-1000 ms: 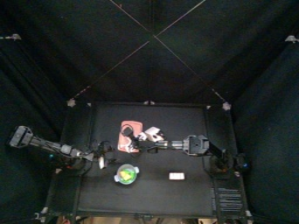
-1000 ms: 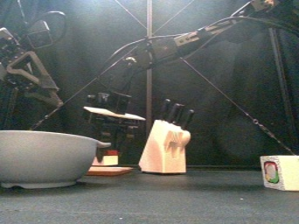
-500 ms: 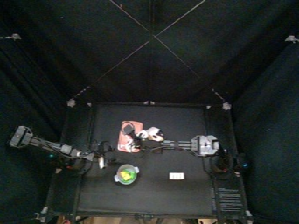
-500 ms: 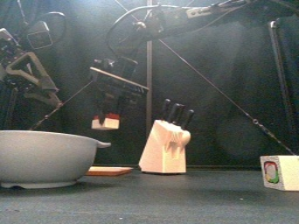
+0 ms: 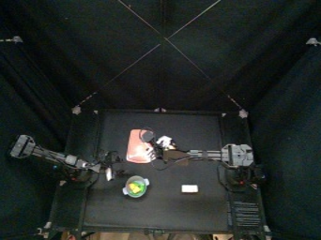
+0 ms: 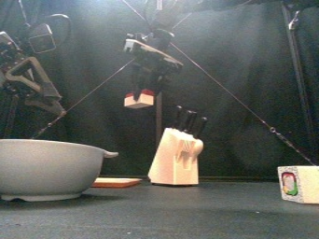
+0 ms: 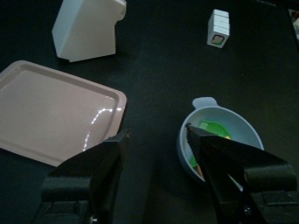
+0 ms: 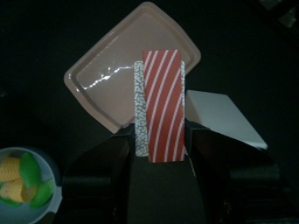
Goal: Put salmon sushi right of holder
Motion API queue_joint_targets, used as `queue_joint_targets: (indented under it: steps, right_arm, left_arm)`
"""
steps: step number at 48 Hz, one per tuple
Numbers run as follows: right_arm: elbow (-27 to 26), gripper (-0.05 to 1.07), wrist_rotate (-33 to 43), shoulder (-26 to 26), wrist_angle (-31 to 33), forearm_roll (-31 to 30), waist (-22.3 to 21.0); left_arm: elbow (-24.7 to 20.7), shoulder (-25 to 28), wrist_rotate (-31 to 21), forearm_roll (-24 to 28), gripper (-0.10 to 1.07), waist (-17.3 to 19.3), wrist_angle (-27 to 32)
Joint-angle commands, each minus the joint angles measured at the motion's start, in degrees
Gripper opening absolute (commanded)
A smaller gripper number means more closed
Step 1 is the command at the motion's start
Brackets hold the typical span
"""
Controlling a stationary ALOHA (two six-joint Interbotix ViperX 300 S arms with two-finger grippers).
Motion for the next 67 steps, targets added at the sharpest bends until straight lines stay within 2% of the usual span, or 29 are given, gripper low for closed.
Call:
queue_joint_targets:
  steps: [1,8,20,31,38,44,52,67]
  right_arm:
    - [2.11,0.58,2.9,-5.98,-1.32,-1.23,0.26]
    - [8.96,0.58,10.28,-11.95,-2.72,-6.24,1.67]
    - [25.05,0.58,26.81,-23.55,-3.08,-11.78,3.08]
    - [40.69,0.58,40.43,-32.87,-4.92,-12.48,3.34]
    - [48.08,0.58,48.43,-36.47,-7.56,-13.36,3.25]
    - [52.38,0.58,54.05,-36.04,-10.81,-14.15,2.81]
    - [55.55,0.58,58.89,-32.78,-14.94,-15.03,1.23]
    - [55.02,0.59,58.89,-23.2,-18.63,-13.89,-2.81]
  left_arm:
    - [-0.62,0.18,-0.09,0.0,0.9,0.26,0.0]
    - [-0.62,0.09,-0.09,-0.09,0.9,0.35,0.0]
    - [-0.7,0.18,-0.09,-0.09,0.9,0.62,0.0]
    - [-0.62,0.18,-0.09,-0.26,0.9,1.23,0.0]
    - [-0.44,0.18,-0.09,-0.88,0.9,1.58,0.09]
    - [-0.35,0.18,-0.09,-1.05,0.9,1.67,0.0]
    - [-0.35,0.18,-0.09,-1.14,0.9,1.76,0.0]
    - [-0.26,0.18,-0.09,-1.14,0.9,1.85,0.0]
